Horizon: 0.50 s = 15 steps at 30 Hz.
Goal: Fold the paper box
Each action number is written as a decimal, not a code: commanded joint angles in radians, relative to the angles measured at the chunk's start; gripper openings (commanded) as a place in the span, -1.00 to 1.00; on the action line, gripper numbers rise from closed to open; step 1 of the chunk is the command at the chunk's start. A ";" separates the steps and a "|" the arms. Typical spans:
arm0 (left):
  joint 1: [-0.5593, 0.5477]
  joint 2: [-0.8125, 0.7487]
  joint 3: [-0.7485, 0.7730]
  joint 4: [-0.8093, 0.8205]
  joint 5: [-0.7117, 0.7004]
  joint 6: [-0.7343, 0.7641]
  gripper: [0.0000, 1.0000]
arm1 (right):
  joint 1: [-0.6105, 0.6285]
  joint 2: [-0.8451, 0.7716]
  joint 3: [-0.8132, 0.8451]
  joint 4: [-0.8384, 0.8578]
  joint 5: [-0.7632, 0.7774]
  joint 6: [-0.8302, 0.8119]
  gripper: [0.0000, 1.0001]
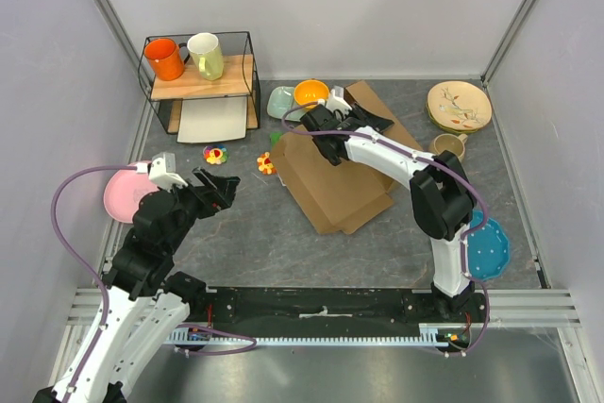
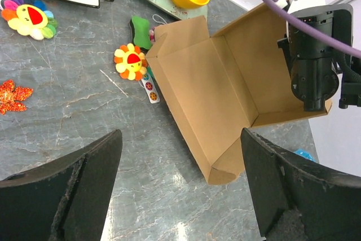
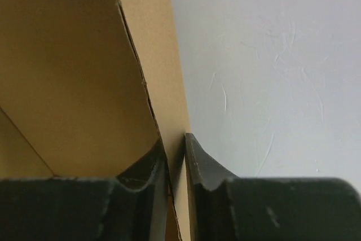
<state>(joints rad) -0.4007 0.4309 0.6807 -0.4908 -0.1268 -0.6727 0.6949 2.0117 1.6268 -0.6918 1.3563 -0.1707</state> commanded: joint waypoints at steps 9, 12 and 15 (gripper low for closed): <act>0.000 -0.014 0.002 0.034 0.010 -0.013 0.83 | -0.017 -0.100 0.188 -0.221 -0.159 0.266 -1.00; 0.000 -0.011 0.029 0.032 0.013 -0.018 0.83 | -0.032 -0.233 0.223 -0.251 -0.347 0.374 -1.00; 0.000 0.002 0.069 0.034 0.021 -0.025 0.83 | -0.086 -0.346 0.217 -0.293 -0.506 0.488 -1.00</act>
<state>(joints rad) -0.4007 0.4271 0.6788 -0.4915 -0.1207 -0.6735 0.6640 1.8782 1.7737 -0.9119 1.0924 0.0944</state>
